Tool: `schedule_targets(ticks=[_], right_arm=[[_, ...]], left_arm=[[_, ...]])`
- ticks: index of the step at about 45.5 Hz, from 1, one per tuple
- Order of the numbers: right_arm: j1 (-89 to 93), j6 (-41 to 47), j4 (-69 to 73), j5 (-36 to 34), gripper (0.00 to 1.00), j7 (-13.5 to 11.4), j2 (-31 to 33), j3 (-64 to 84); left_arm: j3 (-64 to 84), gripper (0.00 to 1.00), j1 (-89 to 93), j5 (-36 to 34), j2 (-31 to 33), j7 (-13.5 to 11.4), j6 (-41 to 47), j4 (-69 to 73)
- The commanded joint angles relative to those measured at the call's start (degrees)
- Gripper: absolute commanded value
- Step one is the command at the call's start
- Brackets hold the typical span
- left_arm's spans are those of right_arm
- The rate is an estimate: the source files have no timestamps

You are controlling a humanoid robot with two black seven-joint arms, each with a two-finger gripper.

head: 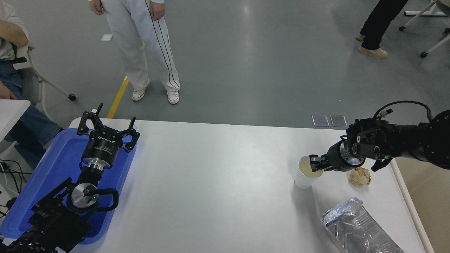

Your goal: Pick up paper cup place in dustbin

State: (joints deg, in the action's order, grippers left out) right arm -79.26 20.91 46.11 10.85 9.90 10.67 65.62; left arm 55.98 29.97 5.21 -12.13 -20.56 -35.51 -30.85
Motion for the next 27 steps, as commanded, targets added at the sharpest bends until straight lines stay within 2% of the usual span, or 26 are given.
schedule_targets(ticks=[1,13,27], right_arm=[[0.1,0.6,0.1,-0.4,0.0,-0.7,0.1,-0.1],[-1.1,4.0,0.1,-1.0,0.0,-0.8,0.8,-0.1],[-11.5,23.5,0.2,0.9,0.0,-0.8,7.2,1.7]], left_arm=[[-0.1,1.0,0.0,0.1,0.0,0.0,0.0,0.0],[-0.1,1.0,0.0,0.0,0.0,0.0,0.0,0.0],[-0.1,1.0,0.0,0.0,0.0,0.0,0.0,0.0]])
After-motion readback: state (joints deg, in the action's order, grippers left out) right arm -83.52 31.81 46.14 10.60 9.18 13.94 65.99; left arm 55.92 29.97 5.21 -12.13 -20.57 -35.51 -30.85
